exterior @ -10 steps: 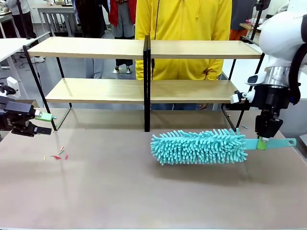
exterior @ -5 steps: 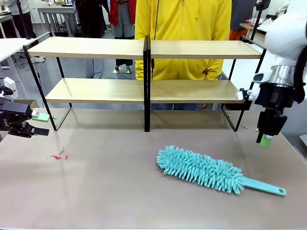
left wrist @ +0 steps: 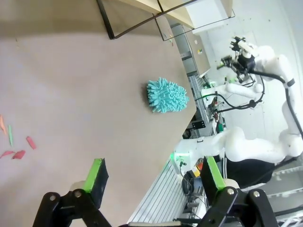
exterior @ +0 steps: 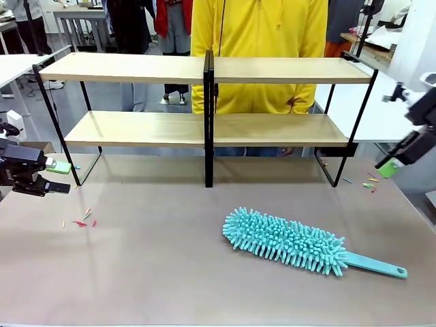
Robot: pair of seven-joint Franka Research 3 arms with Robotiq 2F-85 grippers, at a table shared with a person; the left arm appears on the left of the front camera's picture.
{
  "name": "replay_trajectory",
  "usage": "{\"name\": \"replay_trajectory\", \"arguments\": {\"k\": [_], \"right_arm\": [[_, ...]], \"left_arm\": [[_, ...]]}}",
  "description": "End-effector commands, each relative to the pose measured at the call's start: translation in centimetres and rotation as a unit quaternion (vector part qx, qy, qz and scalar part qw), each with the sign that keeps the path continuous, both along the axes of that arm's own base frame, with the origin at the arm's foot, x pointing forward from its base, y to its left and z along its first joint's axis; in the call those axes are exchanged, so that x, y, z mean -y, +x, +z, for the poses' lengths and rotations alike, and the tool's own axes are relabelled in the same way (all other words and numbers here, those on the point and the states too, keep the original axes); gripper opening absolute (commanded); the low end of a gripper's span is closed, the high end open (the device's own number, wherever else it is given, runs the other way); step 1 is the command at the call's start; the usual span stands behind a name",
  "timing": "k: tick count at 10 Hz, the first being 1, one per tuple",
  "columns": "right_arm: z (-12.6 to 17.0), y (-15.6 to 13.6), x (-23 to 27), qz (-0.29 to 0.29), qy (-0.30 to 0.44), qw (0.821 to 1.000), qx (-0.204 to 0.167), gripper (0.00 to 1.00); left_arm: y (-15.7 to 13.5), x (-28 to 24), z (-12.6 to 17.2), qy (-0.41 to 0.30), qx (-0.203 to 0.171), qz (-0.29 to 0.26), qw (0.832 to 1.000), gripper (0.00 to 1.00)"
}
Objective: Clean the shelves.
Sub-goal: Place the Duster on the table.
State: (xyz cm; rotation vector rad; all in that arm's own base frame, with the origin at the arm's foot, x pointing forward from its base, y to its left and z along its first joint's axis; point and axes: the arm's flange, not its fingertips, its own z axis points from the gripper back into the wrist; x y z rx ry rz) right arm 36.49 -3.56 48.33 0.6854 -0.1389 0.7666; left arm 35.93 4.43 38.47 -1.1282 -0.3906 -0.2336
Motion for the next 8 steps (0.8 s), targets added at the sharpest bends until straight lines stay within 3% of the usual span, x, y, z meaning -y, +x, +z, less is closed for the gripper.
{"name": "replay_trajectory", "arguments": {"k": [1, 3, 4, 8], "right_arm": [[1.5, -6.8, 0.4, -0.116, 0.056, 0.987, -0.099, 1.0], [2.1, -8.1, 1.0, -0.216, 0.122, 0.961, -0.122, 1.0], [0.8, -6.8, 0.9, -0.086, 0.041, 0.99, -0.107, 1.0], [0.8, -6.8, 0.9, -0.086, 0.041, 0.99, -0.107, 1.0]], "left_arm": [[-0.2, 0.1, 0.1, -0.008, 0.005, -0.001, 1.0, 1.0], [-0.2, 0.1, 0.1, -0.008, 0.005, -0.001, 1.0, 1.0], [-0.2, 0.1, 0.1, -0.008, 0.005, -0.001, 1.0, 1.0], [-0.2, 0.1, 0.1, -0.008, 0.005, -0.001, 1.0, 1.0]]}}
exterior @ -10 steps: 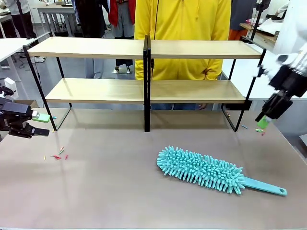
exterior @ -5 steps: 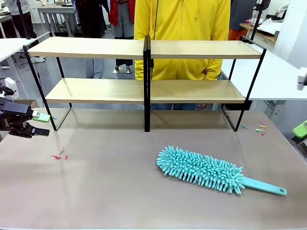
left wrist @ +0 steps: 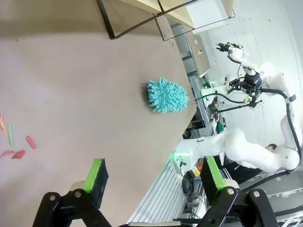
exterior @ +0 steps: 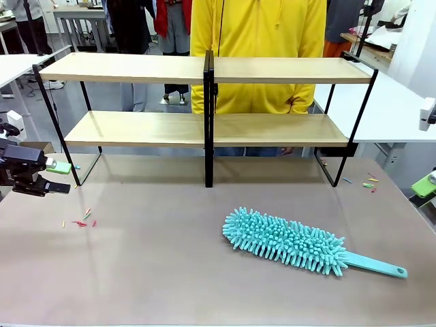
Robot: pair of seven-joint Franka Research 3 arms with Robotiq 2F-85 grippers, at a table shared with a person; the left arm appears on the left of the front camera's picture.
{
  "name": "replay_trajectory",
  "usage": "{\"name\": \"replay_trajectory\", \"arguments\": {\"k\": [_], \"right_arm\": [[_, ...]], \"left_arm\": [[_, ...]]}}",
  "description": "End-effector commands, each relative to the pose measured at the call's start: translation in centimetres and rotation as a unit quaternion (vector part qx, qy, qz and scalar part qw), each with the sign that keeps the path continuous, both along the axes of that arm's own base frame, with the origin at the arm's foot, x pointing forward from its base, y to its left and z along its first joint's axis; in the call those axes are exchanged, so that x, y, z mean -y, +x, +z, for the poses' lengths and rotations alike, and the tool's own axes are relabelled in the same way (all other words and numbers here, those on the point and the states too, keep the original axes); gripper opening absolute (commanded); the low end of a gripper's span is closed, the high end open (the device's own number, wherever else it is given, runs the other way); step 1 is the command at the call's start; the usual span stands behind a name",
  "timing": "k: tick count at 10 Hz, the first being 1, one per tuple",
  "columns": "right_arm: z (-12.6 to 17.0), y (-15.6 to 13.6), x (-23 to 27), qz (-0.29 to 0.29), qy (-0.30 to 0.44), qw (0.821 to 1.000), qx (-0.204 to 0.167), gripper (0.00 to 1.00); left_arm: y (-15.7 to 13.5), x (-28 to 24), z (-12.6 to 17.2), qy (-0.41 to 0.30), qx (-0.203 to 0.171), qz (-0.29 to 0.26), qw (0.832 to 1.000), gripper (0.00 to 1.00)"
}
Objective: Clean the shelves.
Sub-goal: Place the Duster on the table.
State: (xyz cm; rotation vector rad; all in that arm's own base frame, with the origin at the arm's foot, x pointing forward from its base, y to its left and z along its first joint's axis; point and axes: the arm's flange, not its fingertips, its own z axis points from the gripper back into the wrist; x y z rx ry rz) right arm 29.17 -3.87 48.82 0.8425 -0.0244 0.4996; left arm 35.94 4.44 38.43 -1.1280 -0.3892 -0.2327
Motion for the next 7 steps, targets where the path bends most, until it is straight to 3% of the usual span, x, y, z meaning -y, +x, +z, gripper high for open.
{"name": "replay_trajectory", "arguments": {"k": [1, 7], "right_arm": [[0.3, 0.49, 0.54, 0.007, -0.01, 1.0, 0.01, 1.0], [0.3, 0.49, 0.54, 0.007, -0.01, 1.0, 0.01, 1.0]], "left_arm": [[-0.25, 0.16, 0.14, -0.008, 0.005, -0.001, 1.0, 1.0], [-0.25, 0.16, 0.14, -0.008, 0.005, -0.001, 1.0, 1.0]]}}
